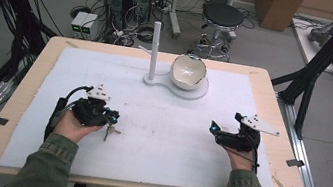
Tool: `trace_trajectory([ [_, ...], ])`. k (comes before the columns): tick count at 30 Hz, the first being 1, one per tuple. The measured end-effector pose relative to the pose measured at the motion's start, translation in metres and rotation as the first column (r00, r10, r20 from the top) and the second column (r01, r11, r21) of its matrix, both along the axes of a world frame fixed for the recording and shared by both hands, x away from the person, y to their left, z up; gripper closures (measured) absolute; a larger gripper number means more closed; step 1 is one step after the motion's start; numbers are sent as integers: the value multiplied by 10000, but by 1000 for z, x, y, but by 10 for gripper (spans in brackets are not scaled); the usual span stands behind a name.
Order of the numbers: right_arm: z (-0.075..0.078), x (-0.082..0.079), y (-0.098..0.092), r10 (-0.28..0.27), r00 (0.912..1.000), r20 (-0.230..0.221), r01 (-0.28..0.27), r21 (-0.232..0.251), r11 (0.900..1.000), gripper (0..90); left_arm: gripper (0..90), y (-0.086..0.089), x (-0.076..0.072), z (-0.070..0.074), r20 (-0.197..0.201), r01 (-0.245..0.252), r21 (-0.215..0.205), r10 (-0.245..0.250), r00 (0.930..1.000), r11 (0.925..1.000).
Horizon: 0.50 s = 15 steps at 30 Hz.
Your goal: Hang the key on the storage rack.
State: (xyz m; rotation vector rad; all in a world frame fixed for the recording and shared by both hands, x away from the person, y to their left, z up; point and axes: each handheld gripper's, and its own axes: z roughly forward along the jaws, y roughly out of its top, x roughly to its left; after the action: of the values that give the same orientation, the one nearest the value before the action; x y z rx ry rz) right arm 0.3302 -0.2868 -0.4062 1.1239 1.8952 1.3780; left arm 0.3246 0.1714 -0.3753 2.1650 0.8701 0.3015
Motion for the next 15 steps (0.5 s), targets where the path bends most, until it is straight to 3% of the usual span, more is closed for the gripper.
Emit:
trace_trajectory([
  [7, 0, -1, 1, -11, 10000, -63, 11, 18, 10000, 6, 808, 2, -2, 6, 423, 177, 71, -180, 9989, 9998],
  [15, -1, 0, 1, -6, 9999, -127, 6, -7, 10000, 6, 807, 1, 0, 15, 624, 160, -73, -155, 9979, 9998],
])
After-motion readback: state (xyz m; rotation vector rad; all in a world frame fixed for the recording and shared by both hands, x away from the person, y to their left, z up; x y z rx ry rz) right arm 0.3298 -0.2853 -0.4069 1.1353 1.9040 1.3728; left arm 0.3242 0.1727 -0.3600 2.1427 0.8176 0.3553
